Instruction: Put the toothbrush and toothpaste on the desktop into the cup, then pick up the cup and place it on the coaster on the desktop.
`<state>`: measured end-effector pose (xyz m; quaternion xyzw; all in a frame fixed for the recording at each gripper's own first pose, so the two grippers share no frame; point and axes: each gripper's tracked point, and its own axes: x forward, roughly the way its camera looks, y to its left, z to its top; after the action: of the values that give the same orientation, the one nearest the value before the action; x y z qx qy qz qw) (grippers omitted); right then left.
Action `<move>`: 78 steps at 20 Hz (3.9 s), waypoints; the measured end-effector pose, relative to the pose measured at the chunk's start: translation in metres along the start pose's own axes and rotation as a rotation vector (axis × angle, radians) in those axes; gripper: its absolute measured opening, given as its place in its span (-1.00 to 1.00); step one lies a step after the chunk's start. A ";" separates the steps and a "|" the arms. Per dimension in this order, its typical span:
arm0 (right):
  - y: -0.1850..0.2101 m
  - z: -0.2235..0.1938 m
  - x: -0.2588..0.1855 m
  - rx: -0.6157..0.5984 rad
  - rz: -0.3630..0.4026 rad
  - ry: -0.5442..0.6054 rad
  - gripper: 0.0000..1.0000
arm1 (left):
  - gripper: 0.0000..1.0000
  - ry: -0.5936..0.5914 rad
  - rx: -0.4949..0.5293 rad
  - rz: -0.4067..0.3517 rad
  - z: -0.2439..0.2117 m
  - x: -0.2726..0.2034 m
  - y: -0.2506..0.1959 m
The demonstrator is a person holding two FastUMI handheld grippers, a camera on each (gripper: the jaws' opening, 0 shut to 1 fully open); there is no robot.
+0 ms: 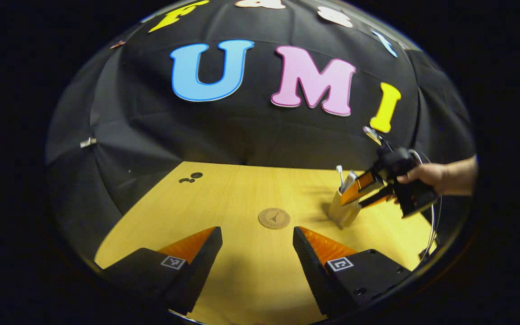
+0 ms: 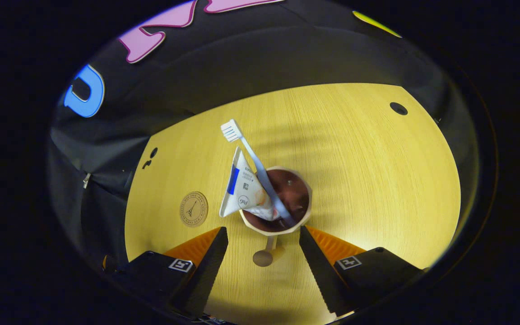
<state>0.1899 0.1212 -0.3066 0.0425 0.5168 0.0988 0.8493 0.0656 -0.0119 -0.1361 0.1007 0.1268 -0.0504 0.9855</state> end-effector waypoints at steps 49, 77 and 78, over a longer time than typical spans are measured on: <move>0.120 -0.011 0.044 -0.275 -0.095 0.167 -0.53 | 0.95 0.113 -0.046 -0.038 -0.058 -0.051 0.016; 0.166 -0.036 0.038 -0.305 0.015 0.215 0.90 | 0.94 0.109 -0.168 0.034 -0.046 -0.043 0.051; 0.165 -0.037 0.032 -0.305 0.024 0.217 0.98 | 0.94 0.102 -0.168 0.027 -0.043 -0.042 0.050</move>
<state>0.1510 0.2877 -0.3233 -0.0916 0.5838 0.1900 0.7840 0.0208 0.0487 -0.1567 0.0220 0.1791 -0.0211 0.9834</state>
